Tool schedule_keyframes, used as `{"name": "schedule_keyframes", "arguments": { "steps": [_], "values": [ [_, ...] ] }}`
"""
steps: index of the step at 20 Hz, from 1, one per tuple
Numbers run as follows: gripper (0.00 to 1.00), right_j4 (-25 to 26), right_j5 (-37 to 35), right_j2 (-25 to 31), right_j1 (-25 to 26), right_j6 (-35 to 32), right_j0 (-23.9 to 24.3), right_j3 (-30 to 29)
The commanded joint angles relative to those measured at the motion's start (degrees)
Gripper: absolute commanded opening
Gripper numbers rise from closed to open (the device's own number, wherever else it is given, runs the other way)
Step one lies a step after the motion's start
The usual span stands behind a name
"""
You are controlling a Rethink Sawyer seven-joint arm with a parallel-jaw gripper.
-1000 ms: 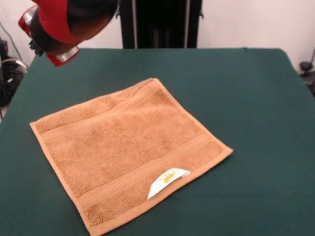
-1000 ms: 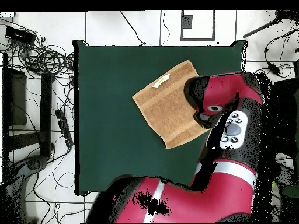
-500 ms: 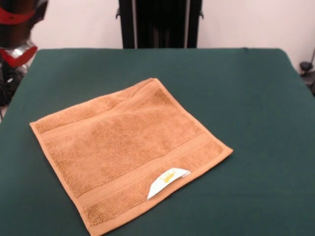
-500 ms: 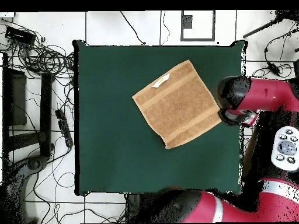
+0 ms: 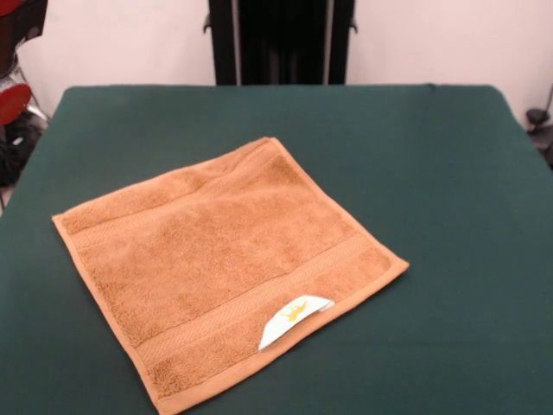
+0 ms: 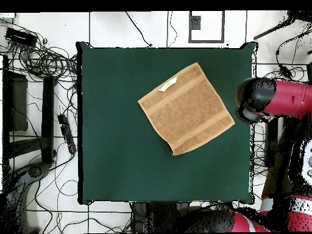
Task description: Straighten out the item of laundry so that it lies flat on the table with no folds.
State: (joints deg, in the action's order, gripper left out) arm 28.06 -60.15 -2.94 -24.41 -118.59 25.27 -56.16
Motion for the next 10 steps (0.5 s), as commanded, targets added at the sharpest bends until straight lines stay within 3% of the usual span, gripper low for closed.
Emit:
{"name": "schedule_keyframes", "arguments": {
  "steps": [1,10],
  "values": [
    [0.0,-4.7,7.0,13.8,-0.8,15.5,0.0,-10.8],
    [0.0,-9.5,0.9,15.5,-3.6,8.6,-0.8,-11.5]
  ]
}}
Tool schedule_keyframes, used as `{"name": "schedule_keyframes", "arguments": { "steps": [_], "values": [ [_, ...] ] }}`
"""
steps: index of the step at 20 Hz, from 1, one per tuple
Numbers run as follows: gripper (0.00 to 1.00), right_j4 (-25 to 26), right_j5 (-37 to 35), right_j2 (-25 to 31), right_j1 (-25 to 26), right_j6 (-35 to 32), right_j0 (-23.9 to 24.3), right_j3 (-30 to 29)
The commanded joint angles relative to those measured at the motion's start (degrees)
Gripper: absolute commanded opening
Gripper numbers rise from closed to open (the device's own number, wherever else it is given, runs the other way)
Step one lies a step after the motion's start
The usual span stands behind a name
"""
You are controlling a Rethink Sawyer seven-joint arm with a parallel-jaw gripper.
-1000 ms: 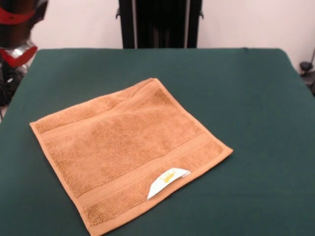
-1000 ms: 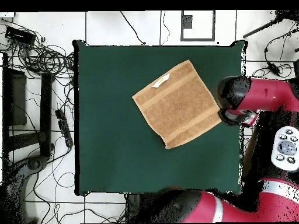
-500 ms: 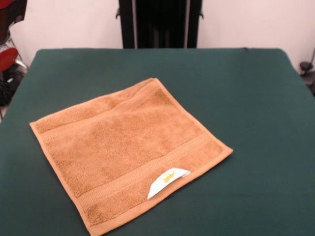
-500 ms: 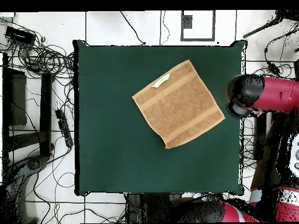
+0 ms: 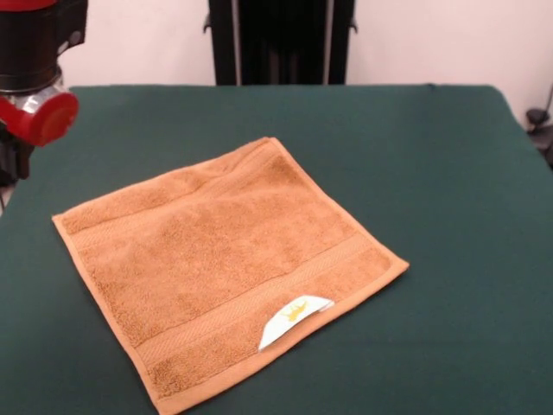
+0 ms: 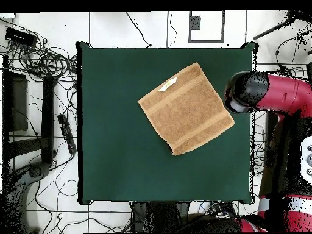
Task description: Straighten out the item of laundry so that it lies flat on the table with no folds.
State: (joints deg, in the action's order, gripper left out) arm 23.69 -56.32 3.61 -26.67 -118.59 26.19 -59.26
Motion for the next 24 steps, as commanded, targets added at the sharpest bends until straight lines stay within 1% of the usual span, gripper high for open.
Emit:
{"name": "schedule_keyframes", "arguments": {
  "steps": [1,4,9,12,20,24],
  "values": [
    [0.0,-5.7,-3.4,9.4,-1.7,9.0,-1.6,-8.5],
    [0.0,-7.9,-3.1,11.5,-2.5,9.8,-0.7,-9.4],
    [0.0,-13.0,-0.1,14.9,-3.1,7.6,1.3,-12.6],
    [0.0,-13.9,1.7,16.4,-3.0,8.8,2.0,-13.6],
    [0.0,-18.2,5.1,20.9,-1.2,8.1,4.8,-16.2],
    [0.0,-17.4,8.9,22.6,0.3,8.9,5.9,-17.5]
  ]
}}
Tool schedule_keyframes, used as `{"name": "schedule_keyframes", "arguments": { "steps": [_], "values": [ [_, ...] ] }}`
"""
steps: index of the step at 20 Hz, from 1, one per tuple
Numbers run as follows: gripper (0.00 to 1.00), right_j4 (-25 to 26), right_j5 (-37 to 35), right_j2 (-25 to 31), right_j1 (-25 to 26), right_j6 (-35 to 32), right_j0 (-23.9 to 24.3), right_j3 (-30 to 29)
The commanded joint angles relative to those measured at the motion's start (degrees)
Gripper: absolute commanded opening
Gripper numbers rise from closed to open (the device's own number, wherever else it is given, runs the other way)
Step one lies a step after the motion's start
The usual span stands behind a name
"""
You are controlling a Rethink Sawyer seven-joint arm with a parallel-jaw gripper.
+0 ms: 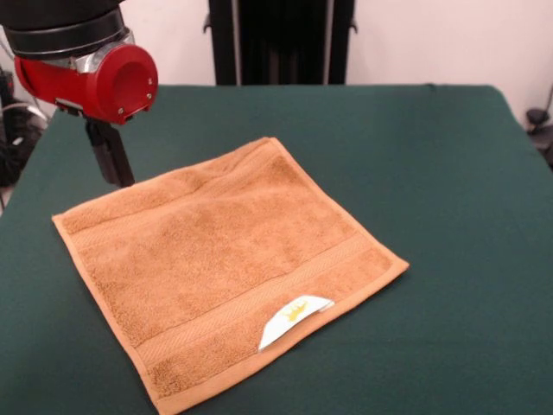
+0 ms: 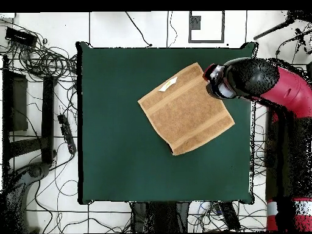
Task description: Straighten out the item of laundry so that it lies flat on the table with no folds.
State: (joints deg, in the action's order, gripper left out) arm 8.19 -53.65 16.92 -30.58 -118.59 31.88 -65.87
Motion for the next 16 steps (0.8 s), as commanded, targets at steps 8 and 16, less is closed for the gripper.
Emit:
{"name": "schedule_keyframes", "arguments": {
  "steps": [8,16],
  "values": [
    [0.0,2.4,12.1,10.0,7.8,9.8,1.0,-10.2],
    [0.0,3.5,15.1,10.9,9.7,9.1,1.4,-9.0]
  ]
}}
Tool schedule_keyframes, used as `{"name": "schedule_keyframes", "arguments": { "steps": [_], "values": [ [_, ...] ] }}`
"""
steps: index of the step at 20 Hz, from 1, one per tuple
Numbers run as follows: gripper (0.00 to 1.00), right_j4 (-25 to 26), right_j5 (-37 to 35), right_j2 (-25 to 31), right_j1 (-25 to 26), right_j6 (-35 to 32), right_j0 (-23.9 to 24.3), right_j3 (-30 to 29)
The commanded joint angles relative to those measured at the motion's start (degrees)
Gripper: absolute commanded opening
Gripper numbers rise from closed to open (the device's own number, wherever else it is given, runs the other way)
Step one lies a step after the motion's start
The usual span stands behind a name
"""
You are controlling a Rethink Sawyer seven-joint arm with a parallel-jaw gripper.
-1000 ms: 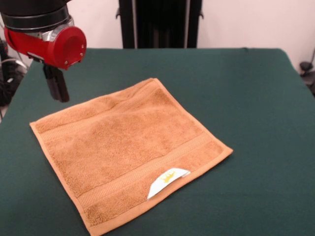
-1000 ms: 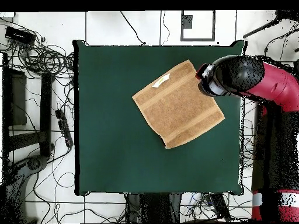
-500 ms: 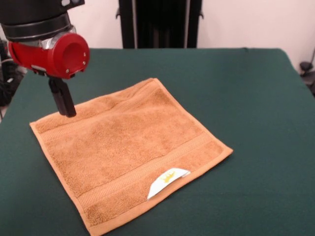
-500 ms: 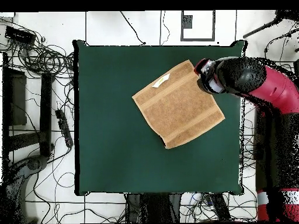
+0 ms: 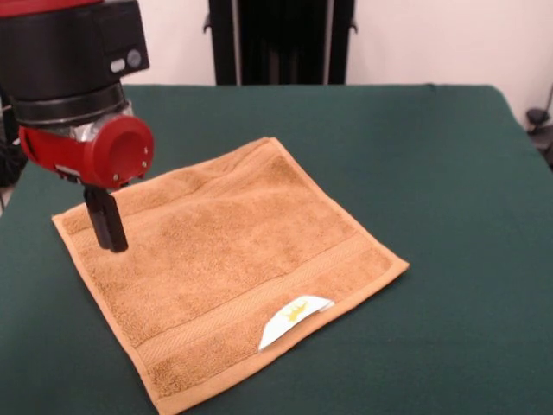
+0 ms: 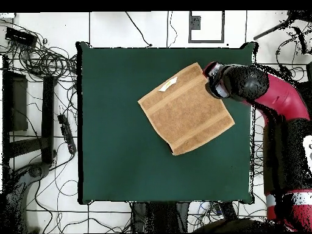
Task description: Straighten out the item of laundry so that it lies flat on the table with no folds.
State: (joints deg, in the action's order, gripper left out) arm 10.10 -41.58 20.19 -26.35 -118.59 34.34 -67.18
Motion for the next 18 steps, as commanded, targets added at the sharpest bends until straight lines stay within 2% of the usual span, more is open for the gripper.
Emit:
{"name": "schedule_keyframes", "arguments": {
  "steps": [1,4,9,18],
  "values": [
    [0.0,1.7,3.0,7.6,5.9,8.9,-1.1,-7.1],
    [0.0,1.9,4.2,8.9,7.2,9.5,-0.4,-6.9],
    [0.0,-1.7,4.5,13.5,9.0,8.9,2.4,-8.6],
    [0.0,2.4,8.5,13.9,10.5,7.5,2.4,-7.6]
  ]
}}
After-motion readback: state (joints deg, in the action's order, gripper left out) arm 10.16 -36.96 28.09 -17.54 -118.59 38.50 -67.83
